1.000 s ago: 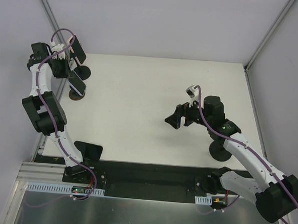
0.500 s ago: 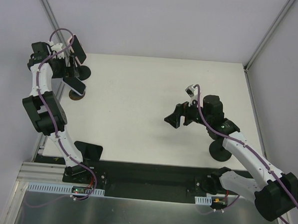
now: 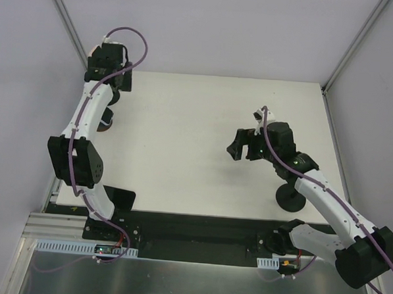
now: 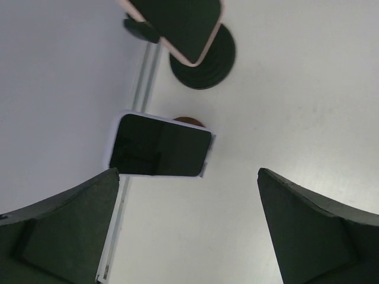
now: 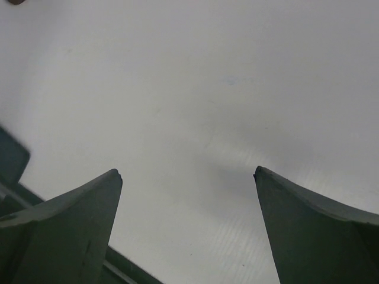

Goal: Place the phone on the phone stand

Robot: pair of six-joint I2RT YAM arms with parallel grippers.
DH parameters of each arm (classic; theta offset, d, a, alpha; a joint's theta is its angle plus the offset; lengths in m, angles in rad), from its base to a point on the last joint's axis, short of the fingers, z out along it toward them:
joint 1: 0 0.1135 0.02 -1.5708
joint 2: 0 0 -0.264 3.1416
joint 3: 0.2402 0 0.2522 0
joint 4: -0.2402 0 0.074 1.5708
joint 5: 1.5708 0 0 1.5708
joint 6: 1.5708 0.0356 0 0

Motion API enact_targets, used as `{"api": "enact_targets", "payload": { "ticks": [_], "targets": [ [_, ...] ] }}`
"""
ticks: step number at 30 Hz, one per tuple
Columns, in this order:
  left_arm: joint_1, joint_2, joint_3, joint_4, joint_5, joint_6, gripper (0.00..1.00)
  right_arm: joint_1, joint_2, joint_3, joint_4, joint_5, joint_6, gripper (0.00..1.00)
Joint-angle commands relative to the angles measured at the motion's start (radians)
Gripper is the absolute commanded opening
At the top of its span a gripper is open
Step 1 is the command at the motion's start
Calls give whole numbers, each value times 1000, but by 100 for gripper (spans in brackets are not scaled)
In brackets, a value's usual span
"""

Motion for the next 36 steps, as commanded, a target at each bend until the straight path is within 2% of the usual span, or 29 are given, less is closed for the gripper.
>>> {"api": "enact_targets", "payload": {
  "ticks": [1,2,3,5,6,7,9,11,16,22,29,36],
  "targets": [
    [-87,-155,-42,1,-82,-79,99,1,-14,143,-240,460,39,97],
    [-105,-177,-56,1,-32,-89,99,1,-16,161,-326,513,41,97],
    [-142,-220,-69,2,99,-90,99,-2,-16,181,-375,563,58,97],
    [-174,-246,-101,4,207,-122,99,-1,-4,256,-539,702,93,96],
    [-200,-263,-110,2,320,-139,99,-2,-2,282,-593,769,140,97],
    [-206,-271,-133,4,404,-148,99,-4,-5,322,-704,798,167,96],
    [-240,-285,-164,5,555,-202,99,-4,-34,353,-800,829,235,96],
    [-280,-285,-182,16,615,-224,99,-13,-74,376,-915,822,288,96],
    [-441,-239,-210,16,667,-211,98,-80,-218,372,-1154,757,440,96],
    [-535,-262,-210,19,738,-193,99,-160,-295,272,-1282,684,486,96],
    [-559,-321,-219,22,738,-170,99,-227,-335,183,-1258,757,478,96],
    [-565,-321,-224,22,729,-161,99,-260,-312,154,-1126,692,347,96]
  ]
}}
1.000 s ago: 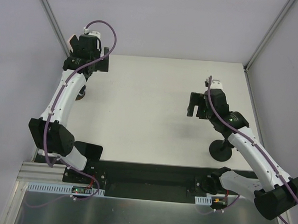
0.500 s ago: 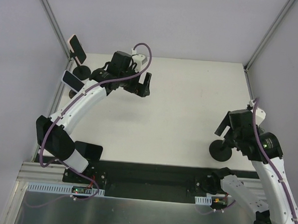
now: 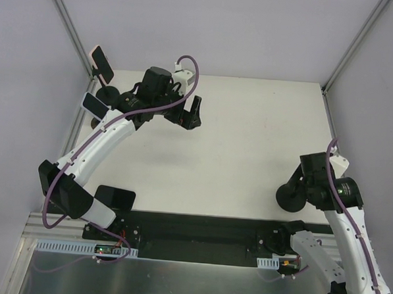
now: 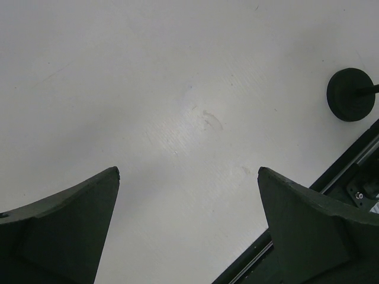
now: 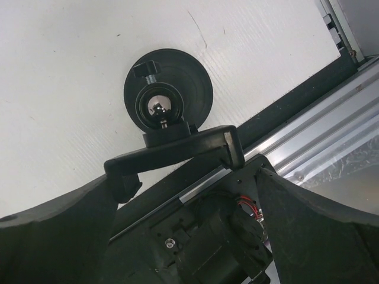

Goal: Place the phone on the phone stand

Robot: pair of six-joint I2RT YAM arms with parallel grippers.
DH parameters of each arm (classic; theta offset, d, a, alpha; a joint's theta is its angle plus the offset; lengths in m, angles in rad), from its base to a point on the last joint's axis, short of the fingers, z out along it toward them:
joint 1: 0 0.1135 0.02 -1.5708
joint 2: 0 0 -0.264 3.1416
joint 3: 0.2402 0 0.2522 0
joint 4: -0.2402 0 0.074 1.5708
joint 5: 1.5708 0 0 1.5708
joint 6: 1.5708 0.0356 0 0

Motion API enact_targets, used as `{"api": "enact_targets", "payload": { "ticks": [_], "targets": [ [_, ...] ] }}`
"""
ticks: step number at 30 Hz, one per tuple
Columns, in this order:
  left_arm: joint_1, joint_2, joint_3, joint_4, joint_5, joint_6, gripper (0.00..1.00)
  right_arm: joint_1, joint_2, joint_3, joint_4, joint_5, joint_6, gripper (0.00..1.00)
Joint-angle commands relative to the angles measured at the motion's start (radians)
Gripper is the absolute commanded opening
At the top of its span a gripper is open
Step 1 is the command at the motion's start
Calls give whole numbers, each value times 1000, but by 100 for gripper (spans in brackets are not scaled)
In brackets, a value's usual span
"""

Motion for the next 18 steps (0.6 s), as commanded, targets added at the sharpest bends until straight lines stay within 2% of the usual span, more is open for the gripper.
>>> {"api": "enact_targets", "payload": {
  "ticks": [1,4,9,11,13,14,15,17,18],
  "targets": [
    [-13,-26,-6,12,14,20,99,-20,13,-18,37,-38,-114,96],
    [-14,-26,-7,12,11,25,99,-26,21,-18,95,-58,-157,99],
    [-14,-25,-9,12,8,33,99,-29,53,-14,163,-66,-227,83],
    [-14,-23,-9,12,6,37,99,-29,70,-9,163,-52,-252,83],
    [-13,-23,-9,12,5,39,99,-29,93,-1,172,-58,-266,78],
    [-13,-22,-10,12,5,40,99,-29,103,-3,180,-83,-279,74],
    [-14,-22,-10,12,2,40,99,-29,108,-3,202,-98,-284,61],
    [-13,-18,-12,12,-1,43,99,-28,123,-8,236,-132,-290,44],
    [-13,-18,-14,12,-3,43,99,-28,129,-11,288,-181,-290,29]
  ]
}}
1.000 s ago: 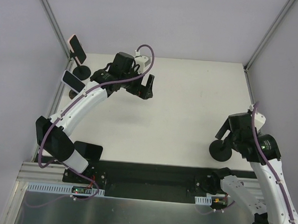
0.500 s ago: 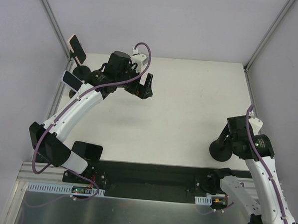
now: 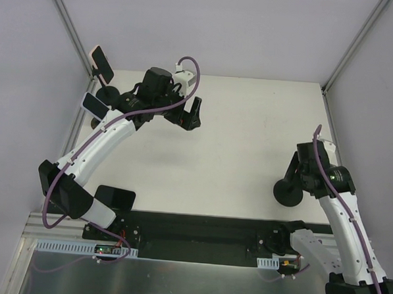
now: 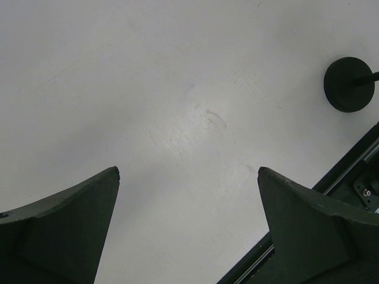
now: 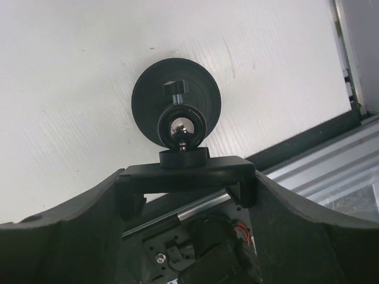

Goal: Place the phone on the phone stand

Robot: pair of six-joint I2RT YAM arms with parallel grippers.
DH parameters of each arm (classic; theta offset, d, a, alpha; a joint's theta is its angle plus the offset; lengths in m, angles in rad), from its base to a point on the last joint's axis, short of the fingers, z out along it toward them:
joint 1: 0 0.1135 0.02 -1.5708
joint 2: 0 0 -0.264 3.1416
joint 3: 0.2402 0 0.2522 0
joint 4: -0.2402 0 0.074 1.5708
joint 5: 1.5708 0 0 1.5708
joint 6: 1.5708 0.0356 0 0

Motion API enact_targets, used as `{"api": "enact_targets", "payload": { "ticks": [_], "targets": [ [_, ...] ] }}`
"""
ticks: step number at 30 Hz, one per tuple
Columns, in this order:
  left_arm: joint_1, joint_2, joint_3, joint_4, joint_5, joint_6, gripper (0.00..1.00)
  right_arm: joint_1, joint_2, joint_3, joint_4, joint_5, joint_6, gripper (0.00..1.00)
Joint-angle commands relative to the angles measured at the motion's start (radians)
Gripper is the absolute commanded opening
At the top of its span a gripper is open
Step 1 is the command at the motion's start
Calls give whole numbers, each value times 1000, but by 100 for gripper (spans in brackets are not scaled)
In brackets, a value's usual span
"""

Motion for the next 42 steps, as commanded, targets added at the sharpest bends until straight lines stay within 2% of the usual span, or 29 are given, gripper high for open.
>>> {"api": "enact_targets", "payload": {
  "ticks": [1,3,7,11,13,17,22,24,25,27,28,30,31,34,36,37,38,40,42],
  "targets": [
    [-8,-14,-12,11,-3,18,99,-3,44,4,149,-137,-47,20],
    [-10,-3,-13,11,-9,15,99,3,80,18,221,-186,-31,1],
    [-8,26,-18,10,-61,9,99,89,183,87,304,-174,12,1],
    [-10,40,-16,11,-128,-3,99,294,361,192,351,-107,74,1],
    [-10,42,-18,11,-166,-11,99,356,425,257,367,-81,101,1],
    [-8,37,-15,10,-313,-49,99,472,562,344,382,-15,171,1],
    [-5,-12,-21,10,-484,-152,99,486,649,442,430,-7,202,1],
    [27,-41,-64,10,-481,-208,99,486,686,470,448,-19,197,1],
    [45,-82,-94,11,-460,-291,99,488,699,496,451,-25,196,2],
    [145,-128,-220,17,-368,-377,99,486,732,518,453,-39,193,8],
    [192,-176,-266,16,-345,-472,99,486,742,525,456,-48,188,10],
    [275,-229,-413,4,-319,-557,99,486,757,536,470,-67,173,16],
    [361,-283,-456,-31,-322,-627,99,486,760,532,480,-71,168,19],
    [462,-392,-588,-149,-415,-715,99,488,757,519,511,-85,129,31],
    [483,-444,-602,-224,-479,-756,99,488,755,515,531,-110,102,51],
    [490,-487,-605,-275,-516,-837,99,486,755,512,536,-116,84,60],
    [510,-504,-610,-353,-539,-870,99,488,757,512,545,-136,75,79],
    [535,-538,-614,-419,-530,-943,99,486,755,509,549,-151,61,94],
    [541,-543,-618,-519,-518,-992,99,488,749,496,568,-179,41,96]
  ]
}}
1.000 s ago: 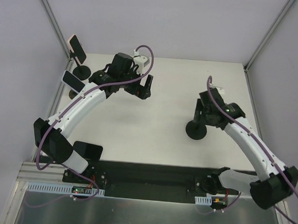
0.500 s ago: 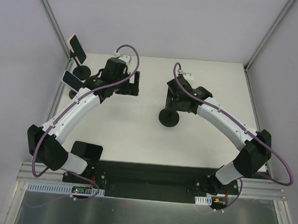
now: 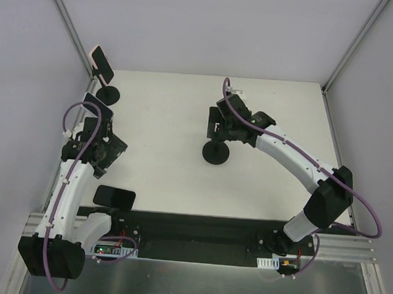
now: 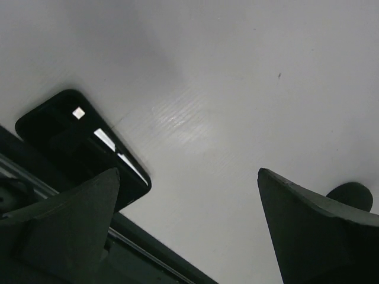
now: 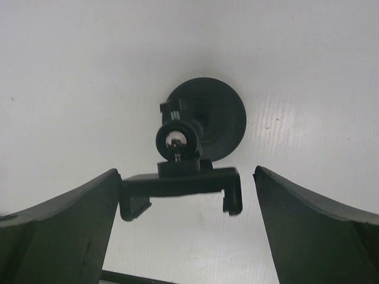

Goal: Place the phone on the phone stand

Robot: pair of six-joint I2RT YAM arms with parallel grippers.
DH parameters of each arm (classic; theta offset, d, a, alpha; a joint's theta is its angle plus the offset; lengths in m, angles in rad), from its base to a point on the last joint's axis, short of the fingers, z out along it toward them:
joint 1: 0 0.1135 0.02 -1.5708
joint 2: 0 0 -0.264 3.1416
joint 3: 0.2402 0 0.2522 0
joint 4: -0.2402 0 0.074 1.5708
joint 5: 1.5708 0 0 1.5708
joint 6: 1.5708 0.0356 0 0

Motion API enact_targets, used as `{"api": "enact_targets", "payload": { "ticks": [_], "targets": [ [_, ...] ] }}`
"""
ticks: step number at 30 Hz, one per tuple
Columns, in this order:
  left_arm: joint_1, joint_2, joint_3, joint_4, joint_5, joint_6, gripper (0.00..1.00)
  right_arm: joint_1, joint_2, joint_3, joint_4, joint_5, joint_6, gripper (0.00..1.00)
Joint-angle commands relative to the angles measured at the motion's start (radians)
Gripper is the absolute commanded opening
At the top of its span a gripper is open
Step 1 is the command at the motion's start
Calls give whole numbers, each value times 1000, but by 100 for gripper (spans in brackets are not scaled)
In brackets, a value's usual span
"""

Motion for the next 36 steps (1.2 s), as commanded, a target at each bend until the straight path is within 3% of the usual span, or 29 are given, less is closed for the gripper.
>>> {"api": "enact_targets", "payload": {
  "ticks": [1,4,8,16,23,36],
  "targets": [
    [44,-21,6,-258,-47,-239,99,0,-23,10,85,-61,-46,96],
    [74,34,10,-387,-62,-306,99,0,-40,-8,102,-70,-58,96],
    [155,106,-43,-414,-10,-335,99,1,-72,-36,124,-70,-71,96],
    [345,102,-296,-218,186,-366,99,-2,-213,-131,170,-12,-118,96],
    [370,175,-278,-159,200,-372,99,-9,-290,-197,205,11,-146,96],
    [387,261,-364,-72,277,-415,98,-34,-293,-228,222,-36,-129,96]
  ]
}}
